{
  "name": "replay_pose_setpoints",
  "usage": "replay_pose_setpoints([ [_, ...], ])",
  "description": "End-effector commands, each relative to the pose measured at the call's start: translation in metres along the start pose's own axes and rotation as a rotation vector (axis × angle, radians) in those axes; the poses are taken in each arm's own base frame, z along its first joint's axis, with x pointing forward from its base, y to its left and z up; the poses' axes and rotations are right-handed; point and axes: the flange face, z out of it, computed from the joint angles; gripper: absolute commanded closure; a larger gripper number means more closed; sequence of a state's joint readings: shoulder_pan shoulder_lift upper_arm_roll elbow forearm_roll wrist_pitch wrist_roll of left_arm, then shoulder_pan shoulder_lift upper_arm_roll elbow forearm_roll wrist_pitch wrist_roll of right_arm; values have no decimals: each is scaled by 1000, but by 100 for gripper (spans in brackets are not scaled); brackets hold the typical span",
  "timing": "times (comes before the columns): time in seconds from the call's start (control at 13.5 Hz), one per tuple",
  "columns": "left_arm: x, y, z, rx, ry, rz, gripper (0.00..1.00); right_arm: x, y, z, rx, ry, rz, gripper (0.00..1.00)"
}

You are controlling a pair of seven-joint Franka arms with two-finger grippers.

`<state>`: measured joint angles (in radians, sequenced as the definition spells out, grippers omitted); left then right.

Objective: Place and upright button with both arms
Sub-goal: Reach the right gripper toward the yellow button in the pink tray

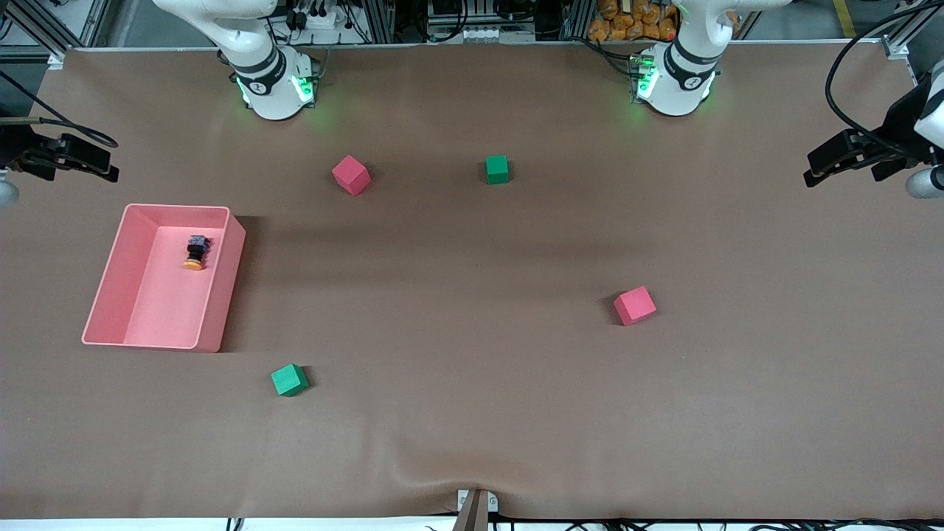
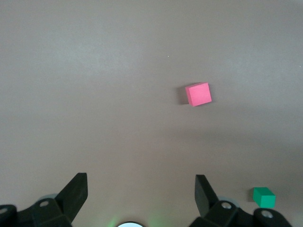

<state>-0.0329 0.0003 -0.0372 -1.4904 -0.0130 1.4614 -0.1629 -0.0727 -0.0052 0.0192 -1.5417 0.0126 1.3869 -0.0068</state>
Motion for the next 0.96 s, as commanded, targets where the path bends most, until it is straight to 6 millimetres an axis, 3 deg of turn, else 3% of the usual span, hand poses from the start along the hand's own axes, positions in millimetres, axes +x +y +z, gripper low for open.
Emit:
replay_pose_setpoints([
  [0.0, -3, 2, -6, 7, 14, 5, 0, -6, 3, -5, -12, 7, -8, 0],
  [0.37, -3, 0, -5, 4, 12, 6, 0, -3, 15, 8, -8, -16, 14, 0],
  [0.59, -3, -3, -4, 5, 4, 0, 0, 5, 20, 35, -8, -25, 21, 0],
  [0.89, -3, 0, -5, 3, 7, -1, 0, 12, 37, 84, -1, -59, 48, 0],
])
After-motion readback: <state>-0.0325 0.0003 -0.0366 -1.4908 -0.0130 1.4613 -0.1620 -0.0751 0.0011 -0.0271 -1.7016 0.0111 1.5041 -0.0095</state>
